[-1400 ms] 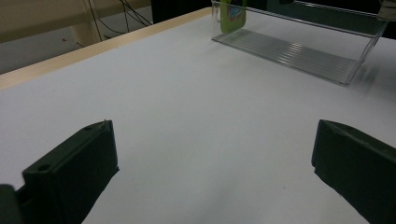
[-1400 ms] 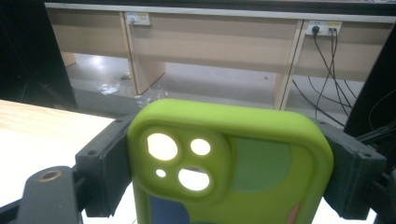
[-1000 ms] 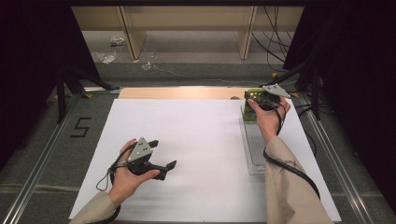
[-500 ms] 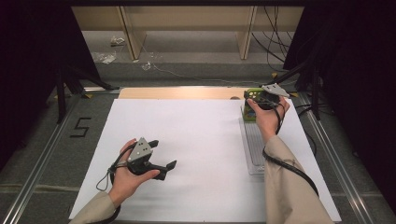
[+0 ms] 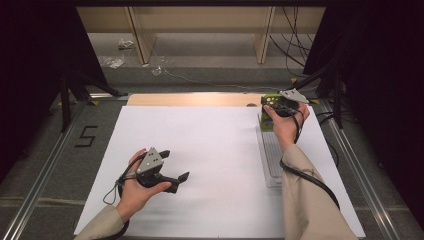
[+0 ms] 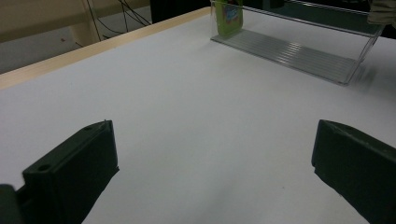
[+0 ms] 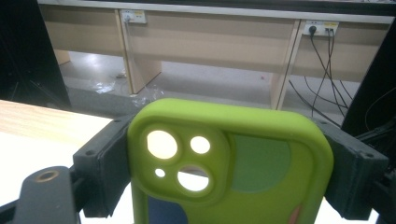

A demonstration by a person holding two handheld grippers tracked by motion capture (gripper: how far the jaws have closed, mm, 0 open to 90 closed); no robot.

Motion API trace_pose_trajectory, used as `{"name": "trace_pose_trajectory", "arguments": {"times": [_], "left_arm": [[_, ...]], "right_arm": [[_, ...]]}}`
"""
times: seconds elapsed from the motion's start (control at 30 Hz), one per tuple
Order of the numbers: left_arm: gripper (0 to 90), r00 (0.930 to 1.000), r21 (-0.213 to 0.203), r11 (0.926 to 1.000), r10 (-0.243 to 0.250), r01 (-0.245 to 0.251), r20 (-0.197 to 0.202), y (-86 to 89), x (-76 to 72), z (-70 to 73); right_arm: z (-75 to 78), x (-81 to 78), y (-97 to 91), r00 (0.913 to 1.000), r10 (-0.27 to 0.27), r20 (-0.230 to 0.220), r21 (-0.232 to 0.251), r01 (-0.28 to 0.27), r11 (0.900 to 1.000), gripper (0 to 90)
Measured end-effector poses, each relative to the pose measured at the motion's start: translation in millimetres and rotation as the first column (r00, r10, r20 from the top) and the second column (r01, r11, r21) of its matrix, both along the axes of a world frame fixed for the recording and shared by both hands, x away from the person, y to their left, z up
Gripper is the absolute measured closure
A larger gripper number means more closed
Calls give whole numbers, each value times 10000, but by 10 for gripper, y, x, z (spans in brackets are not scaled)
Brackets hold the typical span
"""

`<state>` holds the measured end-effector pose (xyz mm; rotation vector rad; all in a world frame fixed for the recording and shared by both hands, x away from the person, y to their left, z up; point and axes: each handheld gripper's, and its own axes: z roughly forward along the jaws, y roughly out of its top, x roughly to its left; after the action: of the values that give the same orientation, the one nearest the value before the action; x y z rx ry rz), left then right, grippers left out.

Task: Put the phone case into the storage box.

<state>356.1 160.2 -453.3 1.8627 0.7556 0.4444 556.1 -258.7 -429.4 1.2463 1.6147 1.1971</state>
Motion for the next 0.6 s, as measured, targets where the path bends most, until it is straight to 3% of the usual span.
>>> {"name": "trace_pose_trajectory", "arguments": {"times": [0.6], "left_arm": [[0, 10000, -24, 10000, 2, -2, -3, -2, 0, 2]], "right_arm": [[-19, 24, 7, 9999, -68, -100, -80, 68, 9999, 137]]}}
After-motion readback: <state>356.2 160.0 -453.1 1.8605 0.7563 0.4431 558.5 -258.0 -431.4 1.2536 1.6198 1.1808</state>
